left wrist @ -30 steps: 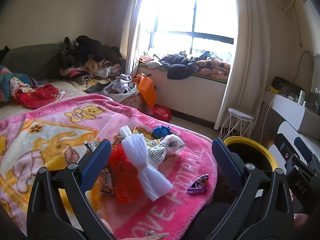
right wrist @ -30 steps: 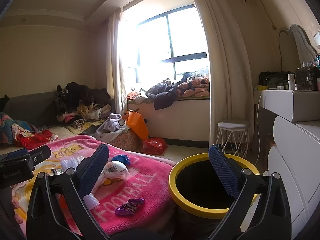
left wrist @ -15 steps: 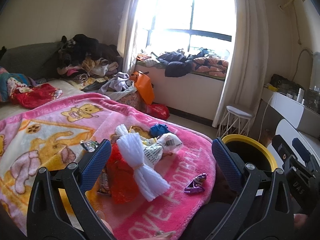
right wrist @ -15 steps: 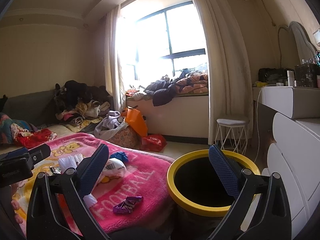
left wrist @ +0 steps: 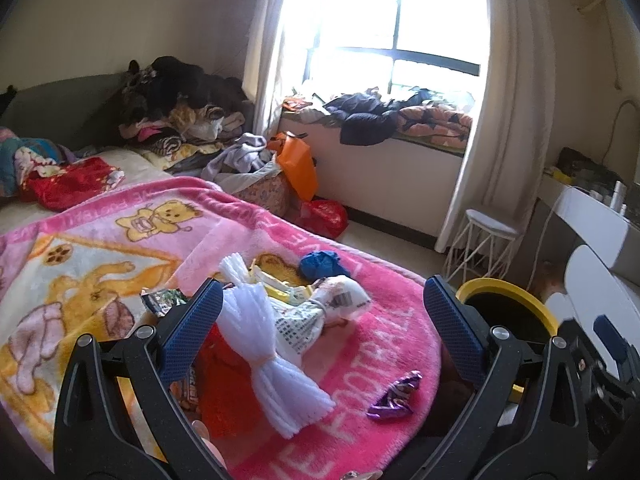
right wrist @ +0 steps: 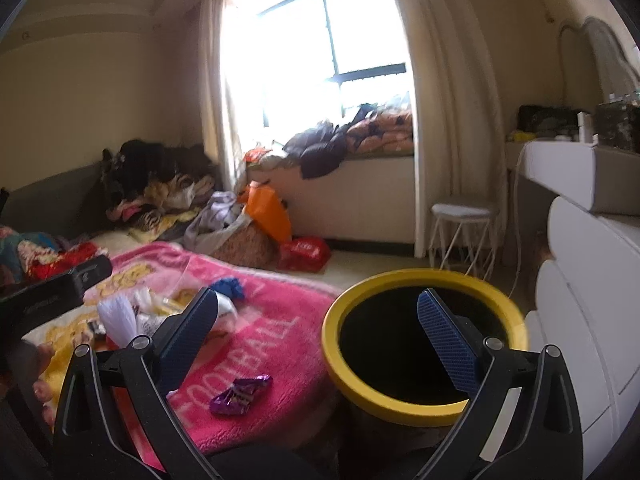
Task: Collect trash
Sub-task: 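Grasp the purple wrapper with the right tool while the left tool grasps the white mesh bag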
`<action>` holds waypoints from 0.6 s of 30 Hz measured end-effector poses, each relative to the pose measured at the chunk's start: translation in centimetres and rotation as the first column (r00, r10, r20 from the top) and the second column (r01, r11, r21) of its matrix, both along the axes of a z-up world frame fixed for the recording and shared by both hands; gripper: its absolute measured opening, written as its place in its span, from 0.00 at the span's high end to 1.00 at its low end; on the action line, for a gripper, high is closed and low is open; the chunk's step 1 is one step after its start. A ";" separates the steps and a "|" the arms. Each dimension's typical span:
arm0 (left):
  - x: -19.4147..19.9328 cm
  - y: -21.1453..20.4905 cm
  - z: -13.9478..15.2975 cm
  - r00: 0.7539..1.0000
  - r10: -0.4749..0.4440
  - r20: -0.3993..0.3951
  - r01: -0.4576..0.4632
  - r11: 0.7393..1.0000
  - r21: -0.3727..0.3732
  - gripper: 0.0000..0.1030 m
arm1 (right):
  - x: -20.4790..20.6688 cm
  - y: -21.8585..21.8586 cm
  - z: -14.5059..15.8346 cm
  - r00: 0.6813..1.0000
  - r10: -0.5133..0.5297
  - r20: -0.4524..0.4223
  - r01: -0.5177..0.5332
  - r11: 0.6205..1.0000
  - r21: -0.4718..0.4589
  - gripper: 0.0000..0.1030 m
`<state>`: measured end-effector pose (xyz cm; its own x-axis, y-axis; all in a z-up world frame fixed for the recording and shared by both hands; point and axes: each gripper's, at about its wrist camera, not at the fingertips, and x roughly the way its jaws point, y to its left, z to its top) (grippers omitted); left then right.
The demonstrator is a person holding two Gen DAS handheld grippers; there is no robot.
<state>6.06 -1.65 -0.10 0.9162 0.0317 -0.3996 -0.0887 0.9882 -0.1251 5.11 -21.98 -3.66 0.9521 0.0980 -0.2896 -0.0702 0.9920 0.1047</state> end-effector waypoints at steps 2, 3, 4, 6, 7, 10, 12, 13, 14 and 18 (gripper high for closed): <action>0.6 0.4 -0.2 1.000 0.014 -0.005 -0.014 1.000 0.001 0.10 | 1.0 0.5 -0.5 0.999 0.019 -0.048 -0.019 1.000 0.005 0.06; 1.0 0.5 -0.3 1.000 0.022 -0.009 -0.022 1.000 0.002 0.10 | 1.4 0.7 -0.7 0.997 0.032 -0.072 -0.031 0.999 0.008 0.06; 1.3 0.7 -0.4 0.999 0.031 -0.010 -0.031 1.000 0.002 0.10 | 2.0 1.1 -1.0 0.994 0.045 -0.103 -0.044 0.999 0.018 0.06; 1.7 1.4 -0.6 0.999 0.044 -0.012 -0.044 0.999 -0.005 0.10 | 3.0 1.7 -1.5 0.986 0.063 -0.156 -0.059 0.998 0.033 0.06; 1.9 1.7 -0.7 0.999 0.050 -0.013 -0.050 0.999 -0.008 0.10 | 3.6 2.2 -1.8 0.979 0.077 -0.189 -0.070 0.997 0.044 0.06; 2.6 3.0 -1.3 0.997 0.077 -0.026 -0.078 0.997 -0.010 0.10 | 5.2 3.8 -2.8 0.956 0.098 -0.277 -0.083 0.994 0.068 0.06; 3.0 3.8 -1.7 0.995 0.093 -0.037 -0.094 0.996 -0.011 0.10 | 6.0 4.8 -3.4 0.938 0.101 -0.332 -0.081 0.994 0.073 0.06; 3.1 4.2 -1.9 0.995 0.096 -0.040 -0.096 0.995 -0.014 0.10 | 6.5 5.3 -3.8 0.926 0.097 -0.365 -0.071 0.994 0.084 0.06; 3.2 4.7 -2.1 0.994 0.096 -0.043 -0.097 0.995 -0.018 0.10 | 6.9 5.7 -4.1 0.917 0.095 -0.387 -0.063 0.994 0.094 0.06; 3.7 6.5 -3.2 0.994 0.090 -0.064 -0.093 0.995 -0.042 0.10 | 8.5 7.1 -5.0 0.882 0.070 -0.467 -0.033 0.996 0.088 0.14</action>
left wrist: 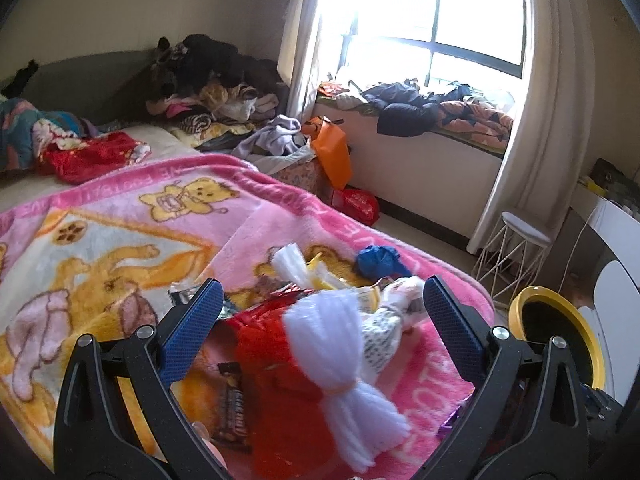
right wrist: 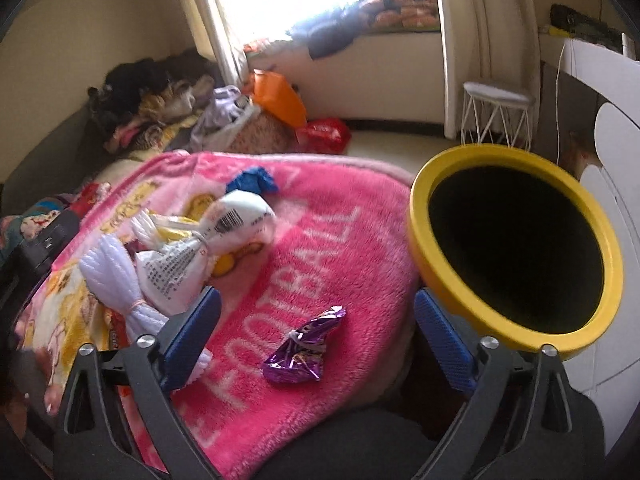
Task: Collect trash
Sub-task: 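Grasp the purple wrapper with the right tool while the left tool grasps the white mesh bag, then carry the purple wrapper and white mesh bag over the yellow bin with both tools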
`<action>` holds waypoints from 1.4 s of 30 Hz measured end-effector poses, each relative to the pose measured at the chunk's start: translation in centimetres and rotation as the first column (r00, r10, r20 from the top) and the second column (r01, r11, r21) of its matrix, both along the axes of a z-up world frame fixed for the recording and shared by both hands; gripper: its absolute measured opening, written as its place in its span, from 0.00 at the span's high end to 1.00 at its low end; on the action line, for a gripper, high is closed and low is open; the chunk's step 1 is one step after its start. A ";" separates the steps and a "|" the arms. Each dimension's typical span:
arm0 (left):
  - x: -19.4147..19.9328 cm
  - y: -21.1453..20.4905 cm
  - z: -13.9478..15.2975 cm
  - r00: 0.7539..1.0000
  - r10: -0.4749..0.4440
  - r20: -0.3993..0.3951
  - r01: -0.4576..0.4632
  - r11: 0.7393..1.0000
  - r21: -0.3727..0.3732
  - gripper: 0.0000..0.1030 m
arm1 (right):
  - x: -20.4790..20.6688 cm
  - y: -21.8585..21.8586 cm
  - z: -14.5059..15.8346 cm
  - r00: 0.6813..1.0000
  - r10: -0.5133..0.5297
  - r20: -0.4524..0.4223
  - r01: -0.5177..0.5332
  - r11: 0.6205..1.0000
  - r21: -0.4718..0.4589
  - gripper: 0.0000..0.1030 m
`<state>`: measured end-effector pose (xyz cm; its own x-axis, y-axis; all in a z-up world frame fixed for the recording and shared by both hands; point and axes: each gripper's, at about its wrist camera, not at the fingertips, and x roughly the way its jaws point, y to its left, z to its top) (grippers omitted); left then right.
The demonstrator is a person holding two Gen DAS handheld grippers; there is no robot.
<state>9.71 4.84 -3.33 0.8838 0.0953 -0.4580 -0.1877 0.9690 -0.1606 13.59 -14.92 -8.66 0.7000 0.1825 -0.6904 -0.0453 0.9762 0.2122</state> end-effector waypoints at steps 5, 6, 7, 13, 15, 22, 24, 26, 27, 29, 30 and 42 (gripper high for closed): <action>0.7 2.1 -1.4 0.999 0.000 -0.051 -0.003 0.998 -0.062 0.10 | 2.5 0.6 -2.1 0.987 -0.051 -0.150 0.057 0.998 0.035 0.30; 0.8 2.4 -1.7 0.998 -0.008 -0.059 0.004 0.997 -0.077 0.11 | 3.0 0.7 -2.6 0.982 -0.059 -0.178 0.067 0.997 0.041 0.34; 0.9 2.6 -1.9 0.998 -0.015 -0.064 0.009 0.996 -0.086 0.12 | 3.4 0.9 -3.3 0.976 -0.054 -0.209 0.068 0.996 0.057 0.44; 1.7 2.5 -2.9 0.993 -0.067 -0.093 0.053 0.988 -0.146 0.43 | 3.8 1.4 -4.5 0.964 0.002 -0.267 0.032 0.992 0.125 0.74; 1.8 2.3 -2.9 0.993 -0.083 -0.088 0.068 0.985 -0.161 0.56 | 3.5 1.6 -3.9 0.972 0.035 -0.231 -0.001 0.989 0.148 0.75; 1.7 0.9 -1.8 0.989 -0.125 -0.078 0.112 0.982 -0.155 0.89 | 1.6 1.6 0.5 0.992 0.129 -0.003 -0.127 0.981 0.145 0.76; 1.4 0.6 -1.2 0.988 -0.139 -0.061 0.129 0.980 -0.152 0.90 | 1.2 1.3 1.2 0.989 0.142 0.034 -0.145 0.980 0.139 0.76; 1.1 0.1 -0.5 0.988 -0.151 -0.041 0.144 0.979 -0.144 0.90 | 0.9 0.7 1.8 0.986 0.152 0.071 -0.160 0.978 0.136 0.77; 1.0 -0.1 -0.1 0.987 -0.158 -0.032 0.152 0.978 -0.144 0.90 | 0.8 0.4 2.0 0.985 0.152 0.084 -0.162 0.977 0.138 0.77; 0.9 -0.8 0.5 0.985 -0.169 -0.017 0.165 0.977 -0.138 0.90 | 0.8 -0.3 2.5 0.981 0.155 0.113 -0.171 0.973 0.154 0.77; 0.8 -1.1 0.8 0.985 -0.175 -0.009 0.172 0.976 -0.135 0.90 | 0.9 -0.6 2.8 0.980 0.153 0.126 -0.173 0.972 0.158 0.77; 0.9 -5.5 2.8 0.970 -0.240 0.041 0.243 0.962 -0.126 0.90 | 0.2 -5.8 5.8 0.967 0.055 0.248 -0.092 0.986 0.139 0.77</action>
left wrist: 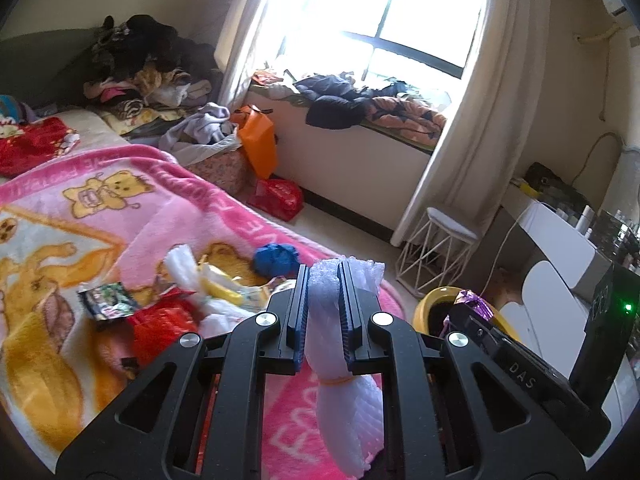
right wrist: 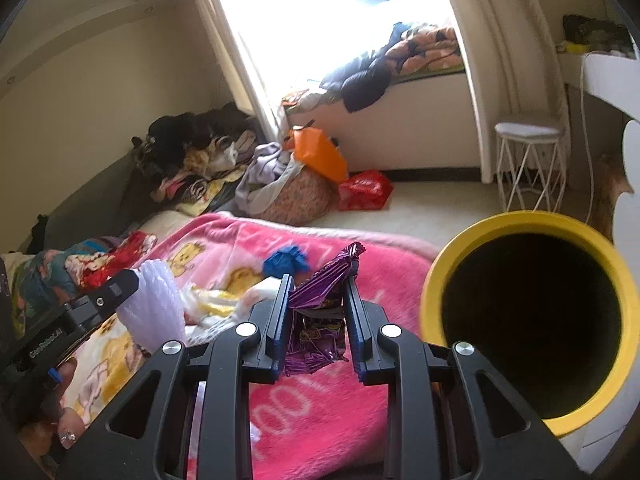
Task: Collect trash
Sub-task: 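Carry the purple wrapper and white mesh bag over the yellow bin with both tools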
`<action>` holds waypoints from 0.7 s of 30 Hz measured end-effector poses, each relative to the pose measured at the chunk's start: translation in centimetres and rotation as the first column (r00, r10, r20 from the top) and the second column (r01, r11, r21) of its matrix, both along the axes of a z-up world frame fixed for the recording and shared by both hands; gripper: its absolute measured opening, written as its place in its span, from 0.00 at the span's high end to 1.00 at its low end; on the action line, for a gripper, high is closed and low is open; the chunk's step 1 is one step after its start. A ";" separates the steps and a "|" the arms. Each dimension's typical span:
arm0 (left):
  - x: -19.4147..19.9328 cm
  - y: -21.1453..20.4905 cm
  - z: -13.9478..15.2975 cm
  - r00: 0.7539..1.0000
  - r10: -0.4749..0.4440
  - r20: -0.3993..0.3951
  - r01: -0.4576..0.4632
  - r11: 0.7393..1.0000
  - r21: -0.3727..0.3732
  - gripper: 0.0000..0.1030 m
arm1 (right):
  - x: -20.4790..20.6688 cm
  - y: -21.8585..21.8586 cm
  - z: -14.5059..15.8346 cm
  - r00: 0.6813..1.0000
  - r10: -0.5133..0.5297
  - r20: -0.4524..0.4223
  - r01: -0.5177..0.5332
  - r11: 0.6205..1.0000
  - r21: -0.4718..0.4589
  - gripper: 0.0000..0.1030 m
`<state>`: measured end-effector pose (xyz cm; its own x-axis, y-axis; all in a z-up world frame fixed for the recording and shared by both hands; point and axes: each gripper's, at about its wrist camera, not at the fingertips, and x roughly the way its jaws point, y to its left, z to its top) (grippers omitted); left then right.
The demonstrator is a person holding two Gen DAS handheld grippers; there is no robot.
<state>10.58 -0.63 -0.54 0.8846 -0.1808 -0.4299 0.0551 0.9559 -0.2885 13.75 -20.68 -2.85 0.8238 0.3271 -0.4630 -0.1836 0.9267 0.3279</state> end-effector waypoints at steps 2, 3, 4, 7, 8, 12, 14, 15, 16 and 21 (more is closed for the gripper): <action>0.1 -0.6 0.2 1.000 -0.009 0.005 0.009 1.000 0.001 0.90 | -0.1 -0.6 0.0 1.000 -0.020 0.009 0.020 1.000 -0.005 0.77; 0.1 -1.0 0.3 1.000 -0.013 0.008 0.013 1.000 0.003 0.90 | 0.0 -1.0 0.0 0.999 -0.030 0.011 0.031 1.000 -0.006 0.77; 0.1 -1.3 0.3 1.000 -0.016 0.011 0.016 1.000 0.004 0.90 | 0.0 -1.5 -0.1 0.999 -0.046 0.013 0.046 0.999 -0.007 0.77; 0.3 -2.2 0.5 0.999 -0.029 0.016 0.029 1.000 0.007 0.90 | 0.0 -2.7 -0.2 0.997 -0.081 0.013 0.081 0.997 -0.008 0.77; 0.5 -2.5 0.6 0.999 -0.033 0.017 0.033 0.999 0.009 0.90 | 0.1 -3.2 -0.3 0.996 -0.093 0.013 0.093 0.996 -0.007 0.77; 0.8 -3.6 0.7 0.999 -0.047 0.022 0.046 0.999 0.020 0.90 | 0.3 -4.8 -0.5 0.990 -0.138 0.006 0.138 0.990 0.004 0.77; 1.0 -4.0 0.7 0.998 -0.050 0.025 0.049 0.999 0.024 0.90 | 0.3 -5.6 -0.6 0.987 -0.161 0.006 0.161 0.987 0.003 0.77; 1.1 -4.3 0.7 0.998 -0.053 0.025 0.052 0.998 0.025 0.90 | 0.4 -6.1 -0.7 0.985 -0.172 0.006 0.172 0.985 0.000 0.77; 1.3 -4.5 0.7 0.998 -0.053 0.026 0.053 0.998 0.026 0.90 | 0.4 -6.2 -0.8 0.984 -0.181 0.006 0.181 0.984 -0.002 0.77; 2.1 -6.0 0.8 0.998 -0.053 0.031 0.053 0.998 0.020 0.90 | 0.4 -7.8 -1.3 0.974 -0.228 -0.004 0.228 0.974 -0.009 0.77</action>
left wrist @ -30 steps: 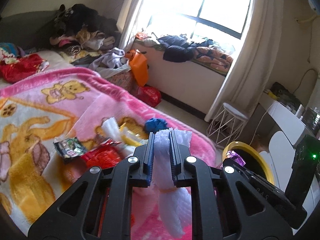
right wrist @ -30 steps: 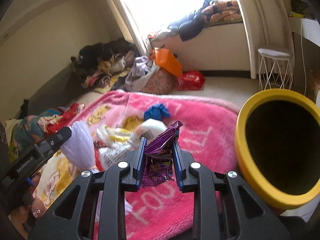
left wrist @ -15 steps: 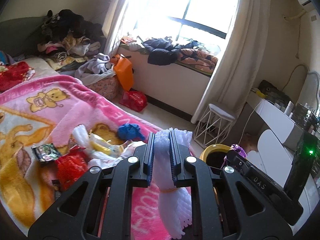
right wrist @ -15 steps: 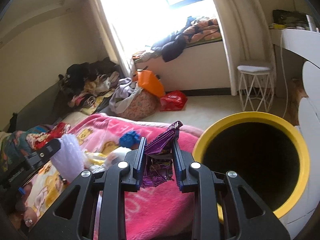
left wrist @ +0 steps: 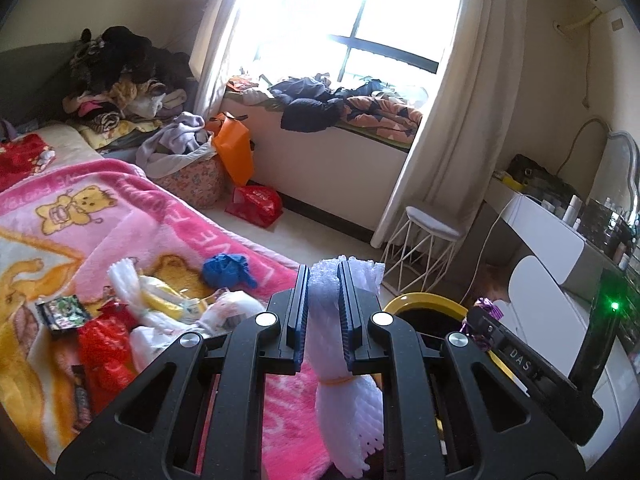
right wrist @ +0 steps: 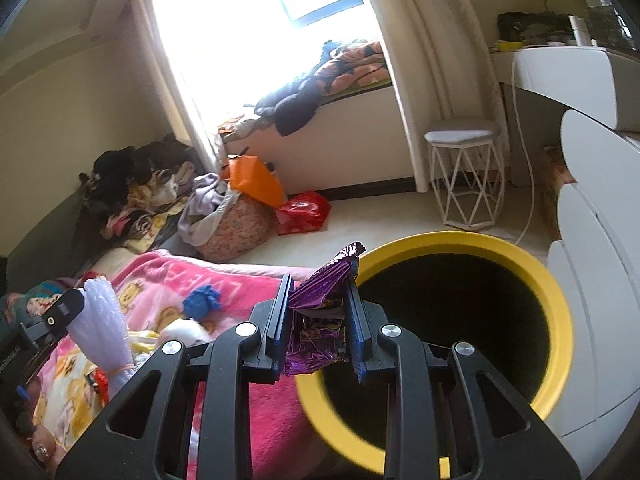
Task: Collect trash
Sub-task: 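Carry the purple wrapper and white mesh bag over the yellow bin with both tools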
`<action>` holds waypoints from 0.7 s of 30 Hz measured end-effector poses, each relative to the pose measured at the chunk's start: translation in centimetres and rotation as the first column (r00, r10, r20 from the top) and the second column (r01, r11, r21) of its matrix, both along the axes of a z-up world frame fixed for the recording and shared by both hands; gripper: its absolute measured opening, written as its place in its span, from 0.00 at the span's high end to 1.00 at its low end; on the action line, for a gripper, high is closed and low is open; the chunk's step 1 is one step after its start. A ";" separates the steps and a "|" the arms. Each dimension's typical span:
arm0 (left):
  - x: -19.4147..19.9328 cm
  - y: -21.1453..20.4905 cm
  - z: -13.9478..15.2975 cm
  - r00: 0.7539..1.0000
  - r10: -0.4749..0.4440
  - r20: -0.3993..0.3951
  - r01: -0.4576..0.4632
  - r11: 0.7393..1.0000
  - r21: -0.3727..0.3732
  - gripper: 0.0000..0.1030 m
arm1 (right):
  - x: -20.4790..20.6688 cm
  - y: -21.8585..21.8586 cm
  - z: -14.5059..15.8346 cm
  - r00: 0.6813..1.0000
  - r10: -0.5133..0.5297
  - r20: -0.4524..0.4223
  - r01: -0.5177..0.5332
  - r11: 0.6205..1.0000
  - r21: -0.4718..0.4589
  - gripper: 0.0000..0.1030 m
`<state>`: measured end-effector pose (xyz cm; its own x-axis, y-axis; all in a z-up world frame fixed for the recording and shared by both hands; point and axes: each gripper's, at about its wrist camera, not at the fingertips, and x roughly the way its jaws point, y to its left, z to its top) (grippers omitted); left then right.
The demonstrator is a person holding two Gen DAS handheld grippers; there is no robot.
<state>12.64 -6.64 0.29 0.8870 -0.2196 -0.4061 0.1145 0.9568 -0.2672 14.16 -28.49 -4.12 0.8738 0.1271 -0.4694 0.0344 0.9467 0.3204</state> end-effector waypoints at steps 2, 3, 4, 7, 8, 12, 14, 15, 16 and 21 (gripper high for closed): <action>0.3 -0.6 -0.1 1.000 -0.003 0.001 0.003 1.000 0.003 0.90 | 0.1 -0.8 -0.1 1.000 -0.017 -0.005 0.017 1.000 -0.005 0.77; 0.6 -1.0 -0.2 1.000 -0.006 0.000 0.006 1.000 0.004 0.90 | 0.1 -1.0 -0.2 1.000 -0.021 -0.008 0.021 1.000 -0.006 0.77; 0.7 -1.3 -0.2 1.000 -0.009 0.000 0.009 1.000 0.005 0.90 | 0.2 -1.4 -0.3 0.999 -0.029 -0.013 0.029 1.000 -0.009 0.77; 1.4 -2.5 -0.5 1.000 -0.021 -0.004 0.021 1.000 0.012 0.90 | 0.4 -2.4 -0.7 0.999 -0.046 -0.027 0.046 0.999 -0.010 0.77; 1.6 -3.0 -0.6 1.000 -0.026 -0.005 0.026 1.000 0.017 0.90 | 0.4 -2.6 -0.8 0.998 -0.050 -0.030 0.050 0.999 -0.010 0.77; 2.6 -5.1 -0.9 0.999 -0.053 -0.006 0.053 0.998 0.044 0.90 | 0.4 -3.7 -1.2 0.996 -0.077 -0.038 0.076 0.997 -0.015 0.77; 3.1 -6.1 -1.1 0.998 -0.066 -0.005 0.067 0.996 0.059 0.90 | 0.3 -4.1 -1.4 0.996 -0.084 -0.041 0.083 0.996 -0.013 0.77; 3.3 -6.6 -1.2 0.997 -0.074 -0.006 0.074 0.995 0.064 0.90 | 0.2 -4.2 -1.4 0.995 -0.089 -0.040 0.088 0.996 -0.016 0.77; 3.5 -6.9 -1.3 0.997 -0.079 -0.006 0.079 0.994 0.069 0.90 | 0.2 -4.4 -1.5 0.995 -0.091 -0.042 0.090 0.996 -0.018 0.77; 4.7 -8.7 -2.1 0.995 -0.095 -0.018 0.096 0.992 0.087 0.90 | 0.3 -4.8 -1.9 0.993 -0.100 -0.055 0.099 0.995 -0.025 0.77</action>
